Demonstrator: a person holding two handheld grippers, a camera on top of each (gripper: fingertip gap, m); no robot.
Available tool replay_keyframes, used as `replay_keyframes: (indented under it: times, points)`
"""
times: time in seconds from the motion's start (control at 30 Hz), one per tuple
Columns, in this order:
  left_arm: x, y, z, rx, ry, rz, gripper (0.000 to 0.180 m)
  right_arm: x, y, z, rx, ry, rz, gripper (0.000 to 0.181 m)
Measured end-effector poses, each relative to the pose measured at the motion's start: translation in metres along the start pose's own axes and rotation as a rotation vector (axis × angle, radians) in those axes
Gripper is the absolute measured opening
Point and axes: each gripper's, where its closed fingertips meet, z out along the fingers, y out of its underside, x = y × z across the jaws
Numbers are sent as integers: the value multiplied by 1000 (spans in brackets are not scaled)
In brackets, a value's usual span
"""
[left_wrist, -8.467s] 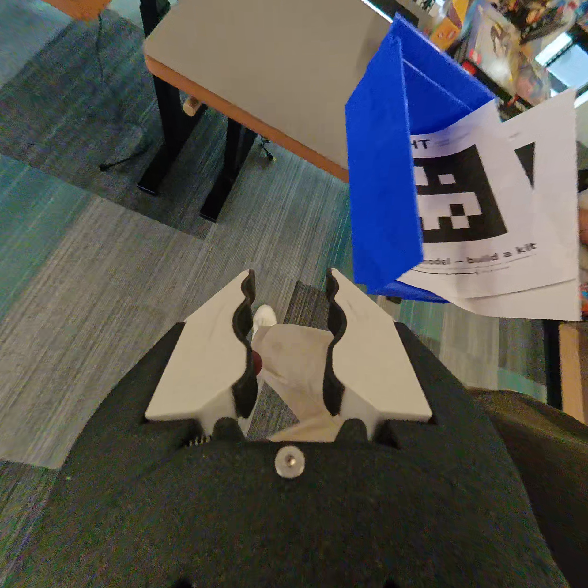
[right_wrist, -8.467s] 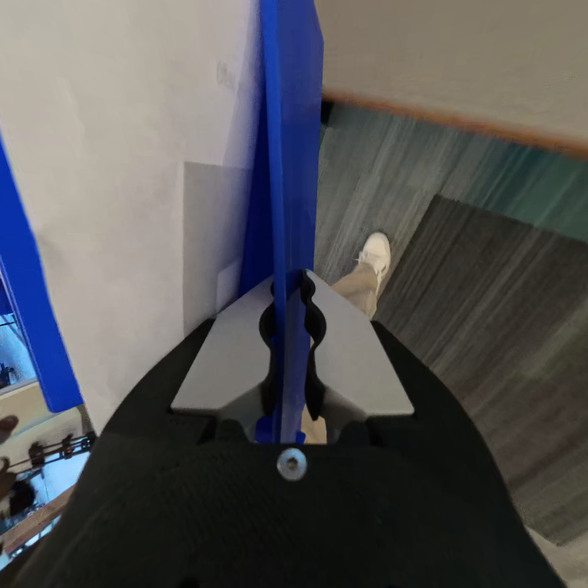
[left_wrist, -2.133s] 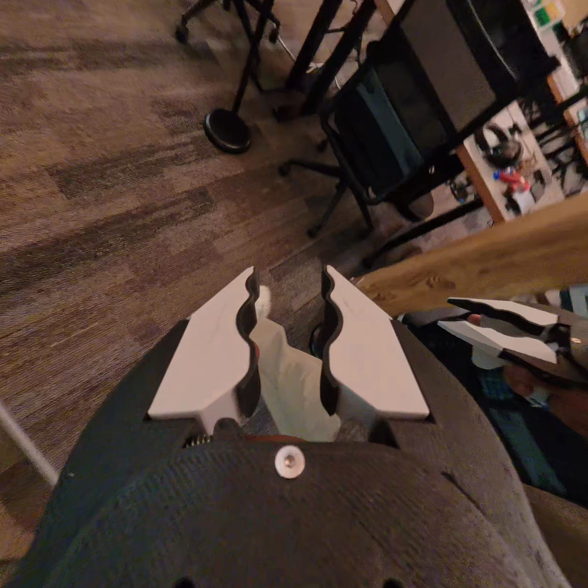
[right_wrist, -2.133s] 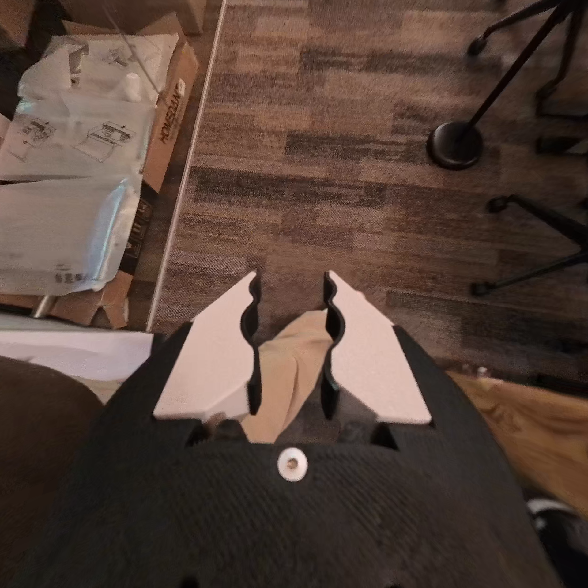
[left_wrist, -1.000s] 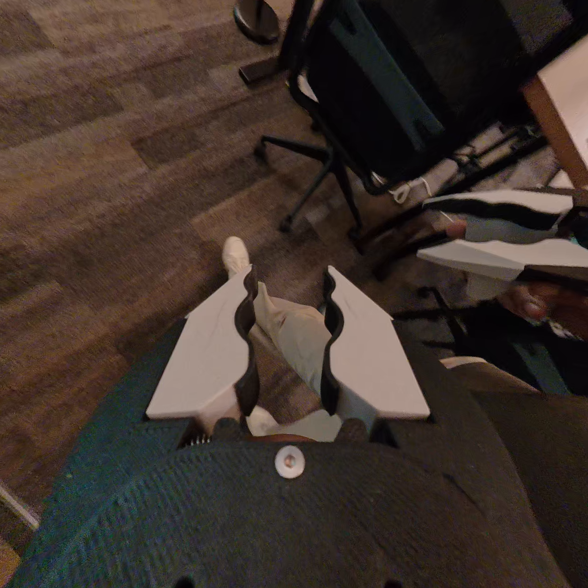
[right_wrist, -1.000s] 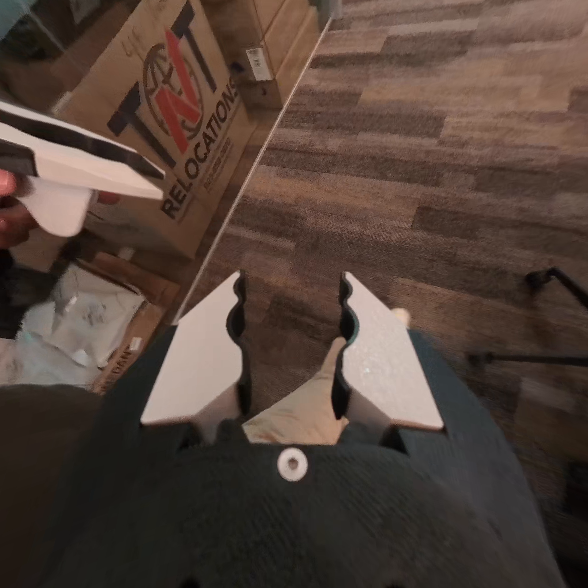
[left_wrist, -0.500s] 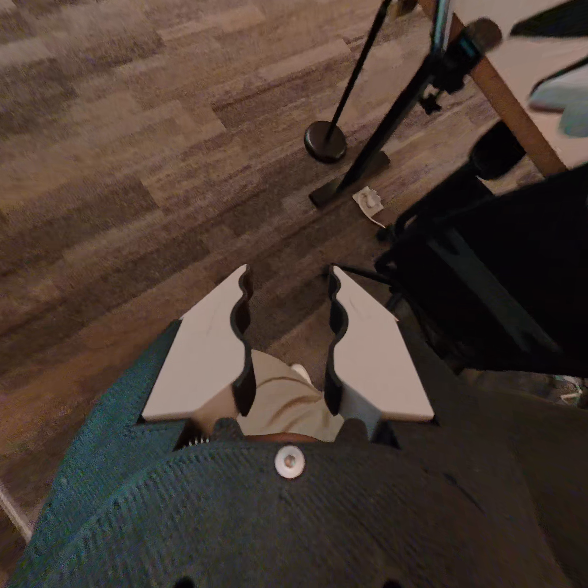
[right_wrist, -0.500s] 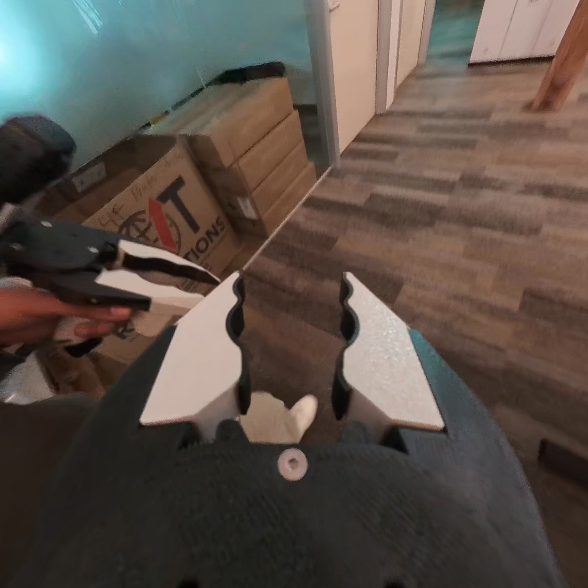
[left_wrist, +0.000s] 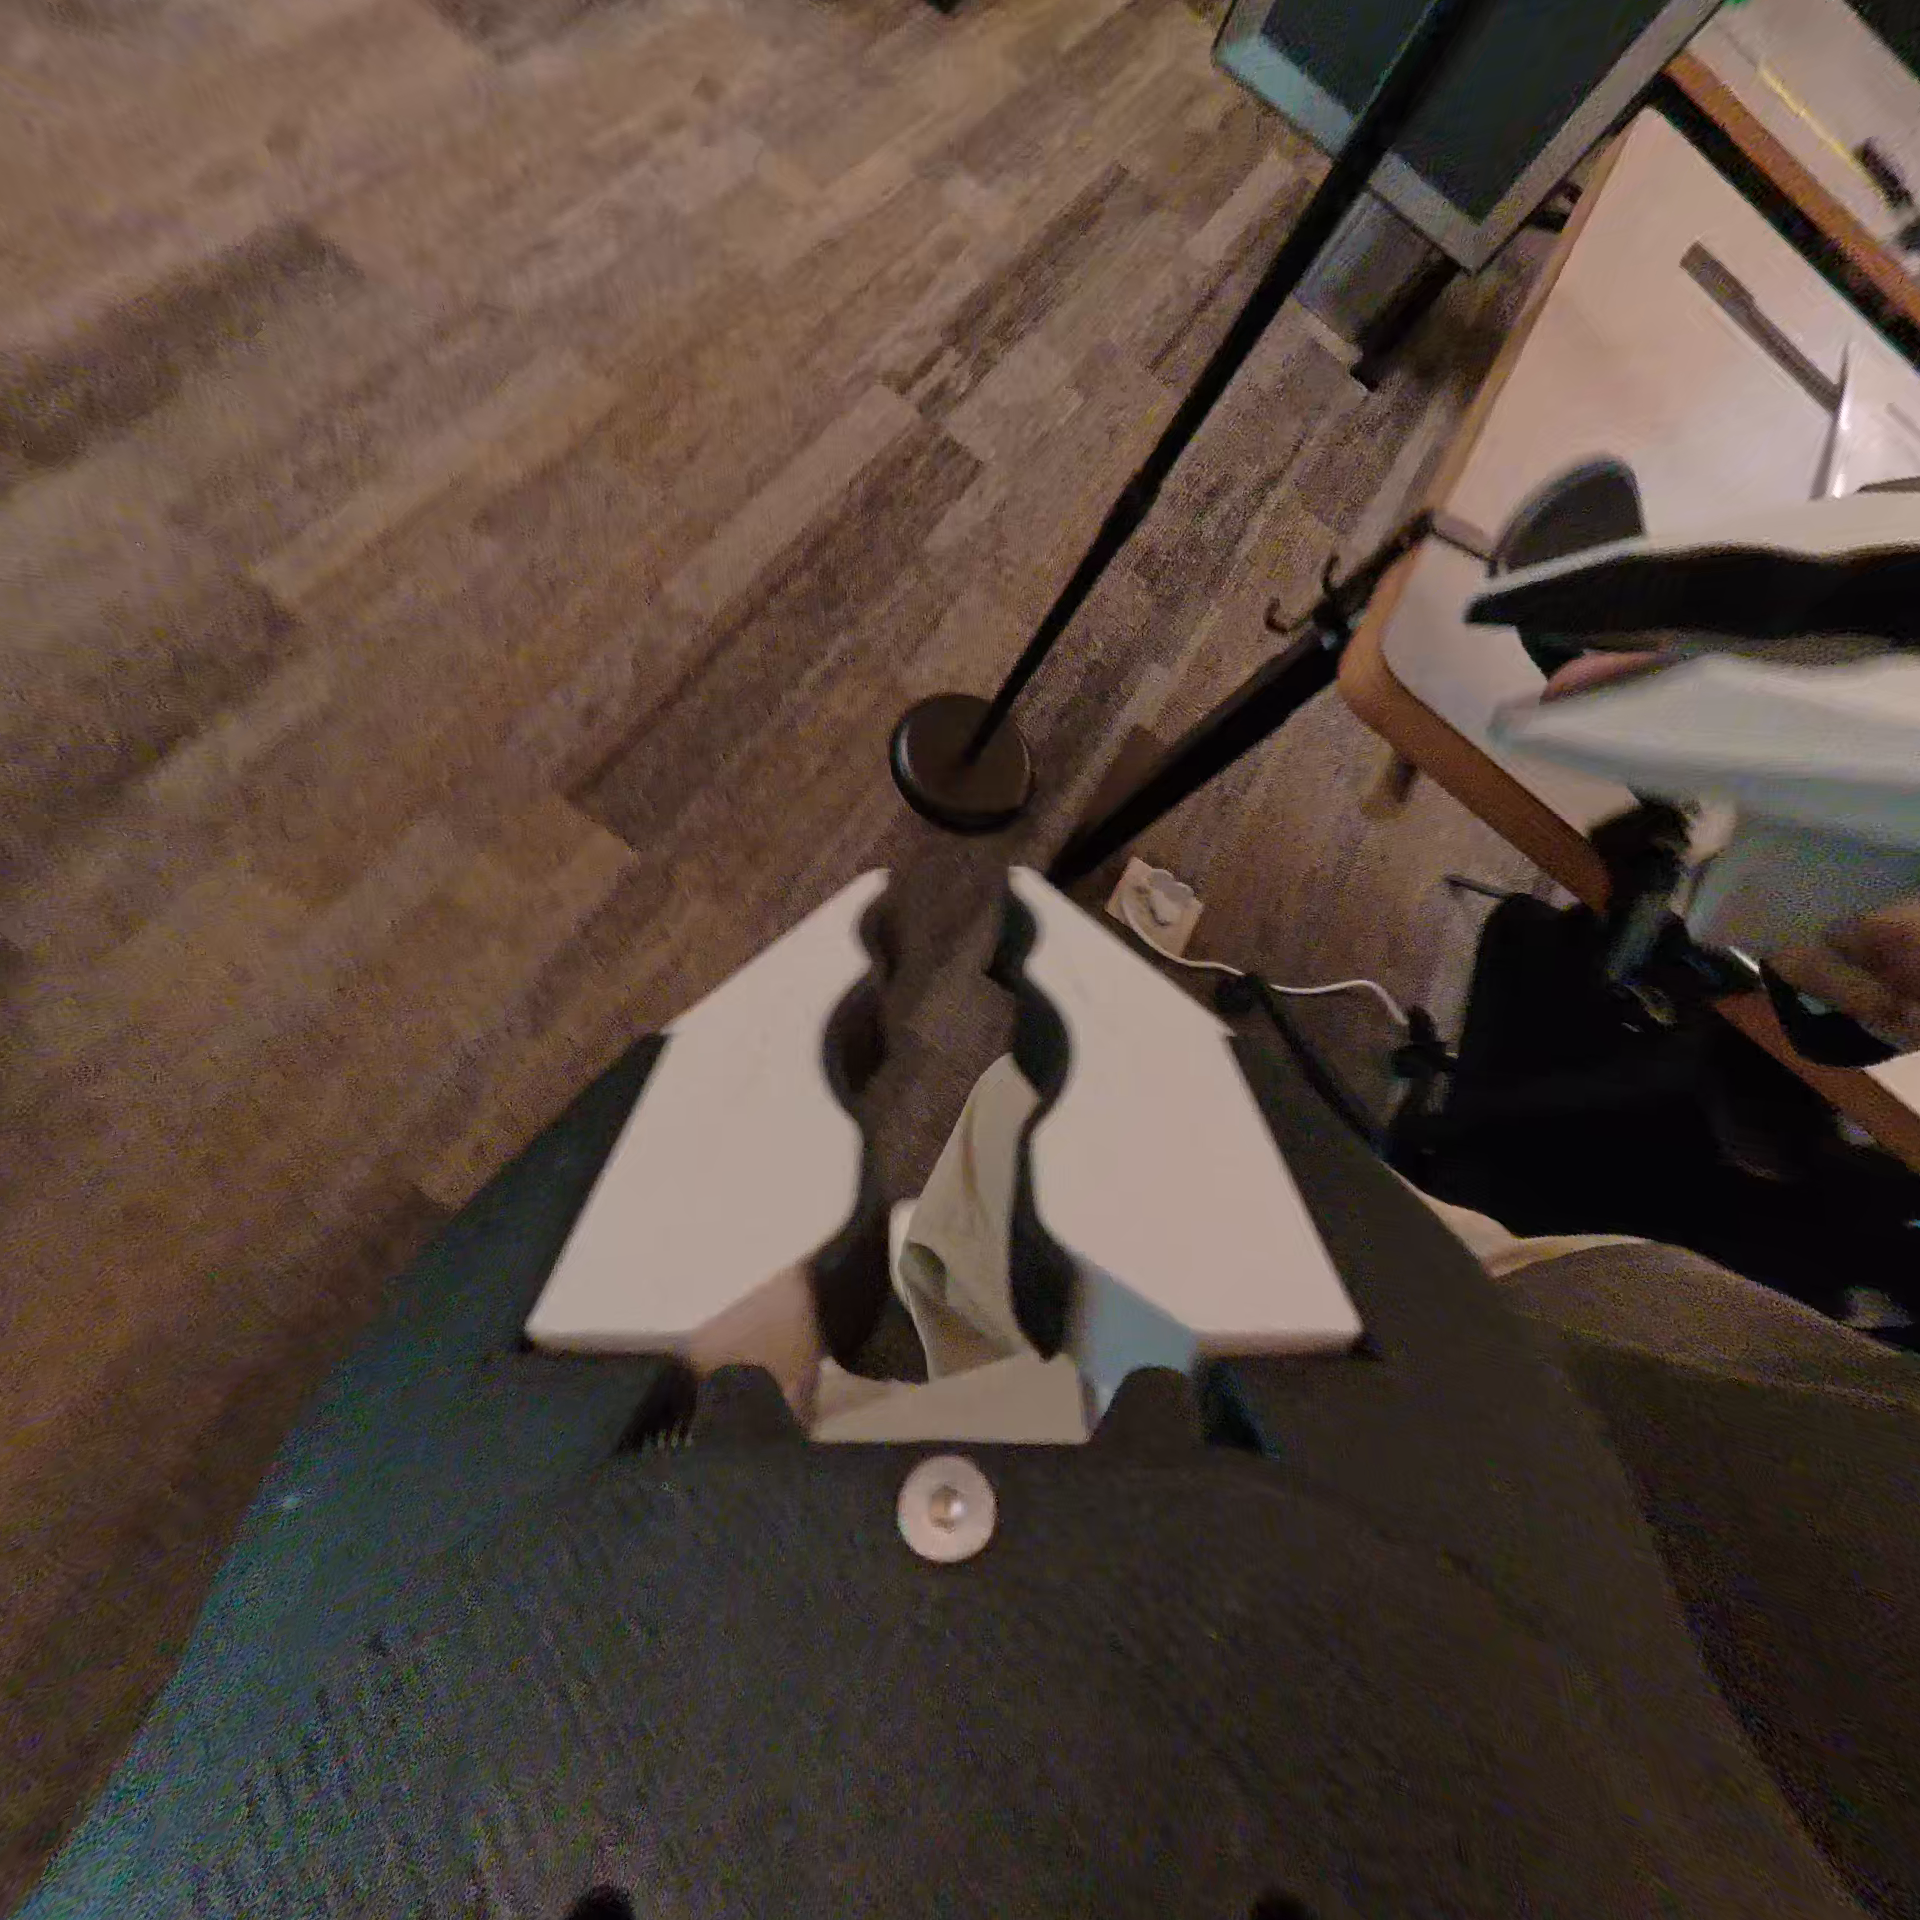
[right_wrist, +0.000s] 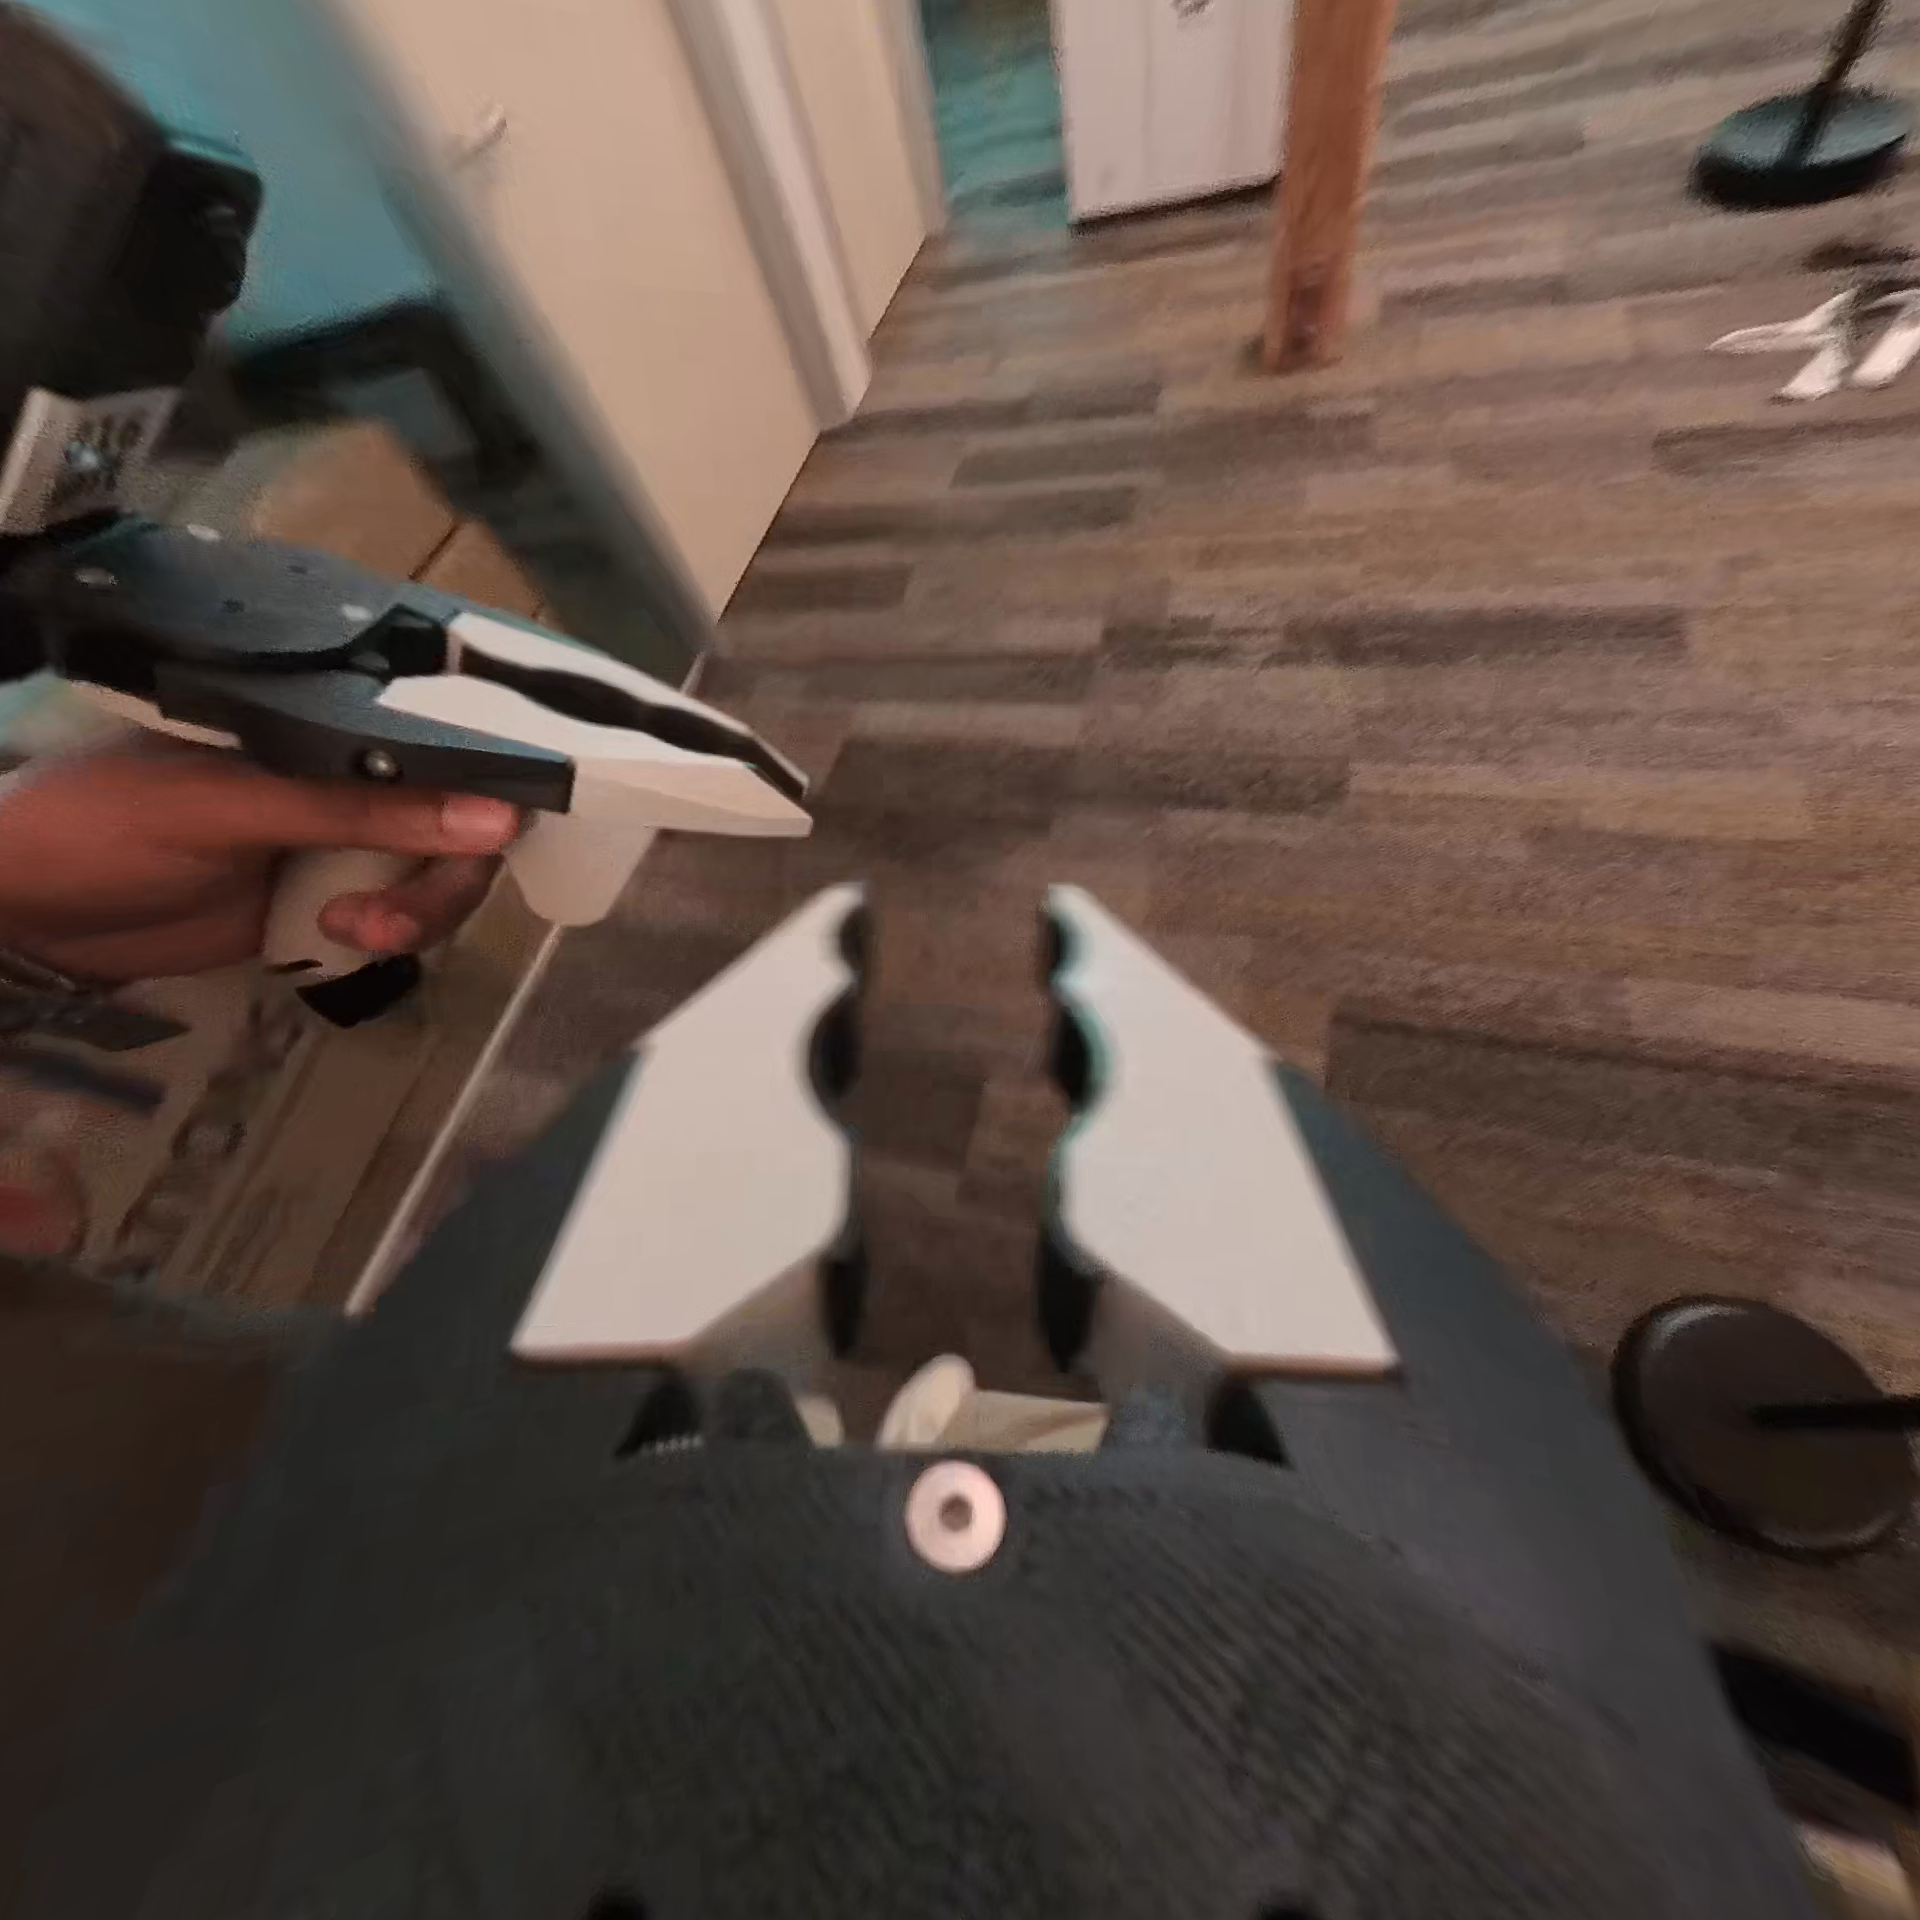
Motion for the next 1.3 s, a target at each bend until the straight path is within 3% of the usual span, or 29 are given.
replay_keyframes:
  times: [0.03, 0.1, 0.2, 0.23, 0.27, 0.3, 0.33, 0.37, 0.4, 0.53, 0.57, 0.6, 0.63, 0.67, 0.77, 0.8, 0.9, 0.93, 1.03, 1.1, 1.2, 1.23, 1.3]
  points:
    - [-14, -31, 21, 0, 10, 50, 0, 27, -20, 16, 55, 10, 29, 3]
    - [-42, -79, 71, -30, 28, 143, 0, 80, -53, 51, 135, -4, 105, 0]
    - [-89, -133, 153, -83, 14, 207, 0, 175, -96, 105, 170, 17, 176, 41]
    - [-105, -151, 181, -100, 4, 192, 11, 210, -110, 121, 167, 37, 167, 55]
    - [-116, -169, 208, -125, 6, 168, 23, 247, -125, 136, 168, 65, 155, 58]
    - [-124, -188, 233, -154, 23, 147, 18, 282, -144, 148, 189, 79, 145, 48]
    - [-130, -214, 257, -161, 44, 131, 0, 313, -169, 160, 228, 68, 145, 25]
    - [-131, -247, 280, -144, 66, 117, 0, 342, -197, 169, 272, 44, 160, 0]
    - [-132, -283, 302, -122, 80, 111, 0, 369, -225, 177, 300, 17, 183, 0]
    - [-139, -409, 394, -131, 100, 160, 6, 498, -315, 199, 296, 60, 243, 59]
    - [-141, -437, 419, -124, 111, 180, 9, 531, -329, 202, 291, 87, 221, 36]
    - [-143, -466, 445, -83, 126, 201, 0, 569, -342, 203, 301, 141, 206, 9]
    - [-143, -491, 475, -53, 151, 218, 0, 609, -351, 203, 313, 209, 200, 0]
    - [-146, -511, 508, -50, 171, 226, 0, 650, -356, 204, 322, 278, 206, 0]
    - [-155, -563, 618, -126, 243, 206, 0, 765, -355, 210, 324, 406, 266, 31]
    - [-154, -584, 655, -134, 286, 204, 0, 802, -352, 211, 323, 430, 293, 0]
    - [-134, -654, 758, -148, 444, 233, 0, 910, -339, 209, 288, 550, 409, 3]
    - [-130, -681, 791, -156, 447, 257, 18, 945, -338, 203, 265, 604, 436, 26]
    - [-95, -763, 881, -184, 510, 393, 11, 1038, -355, 169, 230, 770, 415, 0]
    - [-60, -820, 935, -216, 541, 480, 6, 1101, -363, 134, 241, 936, 442, 0]
    - [4, -888, 1017, -252, 639, 652, 2, 1188, -361, 93, 330, 1056, 503, 28]
    - [26, -906, 1049, -240, 683, 716, 2, 1217, -353, 82, 364, 1088, 517, 0]
    - [69, -933, 1113, -256, 734, 802, 0, 1283, -331, 61, 411, 1151, 568, 0]
